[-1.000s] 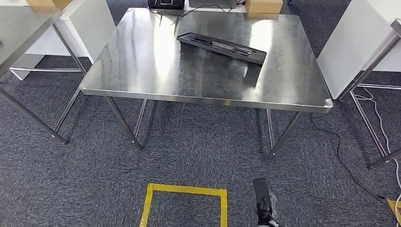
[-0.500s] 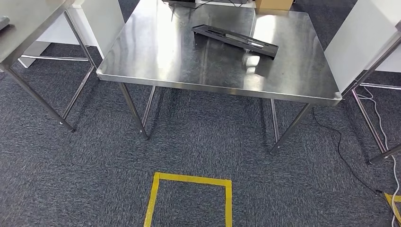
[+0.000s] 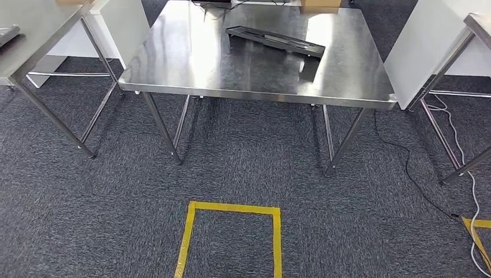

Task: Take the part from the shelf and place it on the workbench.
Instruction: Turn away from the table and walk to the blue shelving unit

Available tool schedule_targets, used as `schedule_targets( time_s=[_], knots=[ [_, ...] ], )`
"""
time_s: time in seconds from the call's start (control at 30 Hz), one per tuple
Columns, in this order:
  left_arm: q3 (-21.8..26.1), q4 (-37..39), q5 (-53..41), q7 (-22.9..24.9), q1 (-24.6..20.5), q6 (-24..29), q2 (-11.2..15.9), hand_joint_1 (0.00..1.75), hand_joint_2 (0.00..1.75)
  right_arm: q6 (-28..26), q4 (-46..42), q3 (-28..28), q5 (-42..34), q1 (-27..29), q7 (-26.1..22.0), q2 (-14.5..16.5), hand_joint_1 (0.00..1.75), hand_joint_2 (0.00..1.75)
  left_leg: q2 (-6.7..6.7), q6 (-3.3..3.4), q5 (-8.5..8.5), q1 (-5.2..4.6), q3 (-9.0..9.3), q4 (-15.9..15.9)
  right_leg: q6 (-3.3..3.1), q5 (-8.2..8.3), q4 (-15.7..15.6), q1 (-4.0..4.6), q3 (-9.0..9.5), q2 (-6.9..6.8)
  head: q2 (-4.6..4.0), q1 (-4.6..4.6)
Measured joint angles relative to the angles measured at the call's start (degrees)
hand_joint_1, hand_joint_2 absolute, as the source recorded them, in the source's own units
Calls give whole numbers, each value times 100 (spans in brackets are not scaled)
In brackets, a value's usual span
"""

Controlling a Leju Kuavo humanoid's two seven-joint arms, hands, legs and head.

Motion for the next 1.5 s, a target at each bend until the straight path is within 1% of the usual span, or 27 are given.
schedule_targets(
  time_s=[0.07, 0.13, 0.2, 0.23, 0.3, 0.33, 0.37, 0.43, 0.5, 0.57, 0.63, 0.7, 0.77, 0.83, 0.87, 0.93, 0.97, 1.0, 1.03, 1.07, 1.13, 1.2, 1.23, 1.27, 1.33, 1.4, 1.5],
  knots=[
    [-29, 2, -43, 26, -1, 10, 4, 0, 0, -13, 2, -11, 0, 2, -22, -2, 0, 0, 1, -48, 217, 46, 168, 188, 46, 113, 75, -19, -188, -9, 0, -2],
    [-61, 6, -86, 66, -5, 31, 5, 0, 0, -18, 4, -19, 7, 6, -54, -14, 0, 0, -1, -93, 467, 101, 656, -346, 106, 182, 198, -44, -384, -10, 0, -4],
    [-79, 15, -118, 109, -9, 71, -2, 0, 0, -23, 6, -20, 49, 4, -76, -30, 0, 0, -23, -95, 383, 96, 1131, -1054, 186, 240, 317, -41, -530, -11, 0, -4],
    [-82, 21, -128, 127, -11, 93, -7, 0, 0, -34, 8, -18, 108, 3, -81, -38, 0, 0, -32, -80, 297, 74, 1235, -1261, 241, 282, 349, -30, -583, -12, 0, -7],
    [-84, 30, -133, 155, -11, 128, -17, 0, 0, -96, 19, 10, 311, 13, -80, -41, 0, 0, -29, -4, 274, 44, 1191, -1387, 358, 374, 376, -18, -683, -11, 0, -2],
    [-85, 33, -134, 167, -13, 142, -26, 0, 0, -161, 28, 42, 423, 23, -68, -42, 0, 0, -20, 59, 305, 37, 1131, -1417, 380, 339, 422, -21, -757, -4, 0, -1],
    [-85, 35, -132, 178, -13, 158, -33, 0, 0, -241, 37, 77, 502, 32, -52, -34, 0, 0, -9, 143, 355, 38, 1054, -1446, 368, 206, 543, -27, -841, 4, 0, 10],
    [-83, 39, -128, 193, -11, 187, -44, 0, 0, -377, 49, 125, 550, 40, -19, -14, 0, 0, 13, 287, 498, 16, 874, -1460, 283, -314, 1071, -38, -1015, 26, 0, 28],
    [-82, 41, -125, 198, -8, 199, -46, 0, 0, -430, 54, 131, 521, 41, -3, 1, 0, 0, 28, 335, 658, -23, 676, -1458, 260, -698, 1750, -37, -1095, 39, 0, 39],
    [-83, 44, -125, 199, -9, 199, -50, 0, 0, -445, 57, 131, 499, 40, -1, 1, 0, 0, 44, 340, 831, -57, 477, -1451, 343, -583, 2029, -17, -941, 48, 0, 44],
    [-83, 46, -125, 199, -11, 199, -58, 0, 0, -446, 57, 131, 492, 31, -2, -3, 0, 0, 54, 323, 1007, -78, 297, -1445, 382, -318, 1606, 26, -439, 56, 0, 46],
    [-83, 49, -127, 199, -16, 198, -74, 0, 0, -451, 58, 131, 490, 9, -3, -10, 0, 0, 61, 279, 1167, -101, 175, -1440, 274, -410, 620, 85, 288, 61, 0, 44],
    [-83, 55, -132, 201, -19, 197, -84, 0, 0, -469, 59, 131, 483, -6, -10, -15, 0, 0, 81, 218, 1325, -101, 128, -1473, 163, -589, -14, 135, 640, 70, 0, 45],
    [-84, 67, -137, 202, -8, 198, -79, 0, 0, -492, 67, 127, 468, 10, -31, -17, 0, 0, 77, 149, 1387, -78, 89, -1499, 88, -511, -63, 113, 556, 62, 0, 49],
    [-84, 72, -139, 203, 0, 199, -77, 0, 0, -503, 71, 123, 461, 21, -41, -21, 0, 0, 62, 116, 1248, -63, 54, -1432, 29, -434, -63, 91, 500, 49, 0, 49],
    [-84, 82, -143, 206, 12, 199, -77, 0, 0, -518, 78, 115, 450, 44, -53, -30, 0, 0, 33, 59, 622, -32, -42, -979, -60, -266, -63, 60, 357, 18, 0, 24],
    [-84, 86, -143, 207, 13, 199, -79, 0, 0, -521, 79, 111, 446, 51, -53, -32, 0, 0, 30, 30, 304, -20, -86, -608, -82, -185, -53, 64, 266, 9, 0, 16],
    [-84, 88, -144, 208, 11, 199, -80, 0, 0, -524, 80, 107, 439, 56, -53, -34, 0, 0, 29, -1, 111, -12, -109, -235, -77, -110, -33, 68, 167, 0, 0, 8],
    [-84, 89, -144, 208, 8, 198, -79, 0, 0, -526, 81, 99, 430, 57, -56, -38, 0, 0, 29, -27, 83, -2, -94, 58, -62, -40, 2, 68, 63, -7, 0, 9],
    [-84, 89, -144, 207, 6, 194, -77, 0, 0, -531, 81, 89, 418, 57, -63, -43, 0, 0, 29, -44, 194, 12, -10, 191, -42, 19, 55, 66, -52, -14, 0, 8],
    [-83, 89, -148, 206, -1, 185, -75, 0, 0, -547, 81, 59, 389, 55, -85, -55, 0, 0, 29, -58, 486, 49, 423, -107, 11, 109, 203, 53, -290, -17, 0, 6],
    [-84, 89, -156, 202, -24, 176, -76, 0, 0, -574, 81, 22, 361, 52, -108, -68, 0, 0, 13, -50, 391, 55, 1029, -879, 78, 171, 358, 60, -500, -16, 0, 7],
    [-84, 89, -159, 199, -32, 173, -77, 0, 0, -589, 81, 4, 350, 46, -123, -73, 0, 0, 5, -26, 275, 41, 1223, -1186, 121, 209, 408, 67, -567, -19, 0, 8],
    [-85, 89, -165, 196, -36, 170, -77, 0, 0, -601, 81, -10, 341, 43, -136, -79, 0, 0, -2, 15, 194, 12, 1303, -1364, 164, 258, 431, 71, -613, -22, 0, 13],
    [-86, 96, -172, 193, -29, 170, -85, 0, 0, -620, 87, -34, 329, 52, -159, -92, 0, 0, 18, 144, 266, -20, 1209, -1437, 249, 344, 444, 64, -687, -20, 0, 12],
    [-85, 105, -175, 194, -31, 173, -95, 0, 0, -628, 96, -57, 317, 70, -172, -102, 0, 0, 48, 273, 427, -20, 1040, -1472, 250, 107, 634, 48, -813, 11, 0, 18],
    [-84, 108, -175, 194, -32, 174, -97, 0, 0, -633, 101, -88, 310, 76, -182, -110, 0, 0, 68, 333, 681, -25, 731, -1474, 202, -666, 1531, 11, -1016, 43, 0, 60]
  ],
)
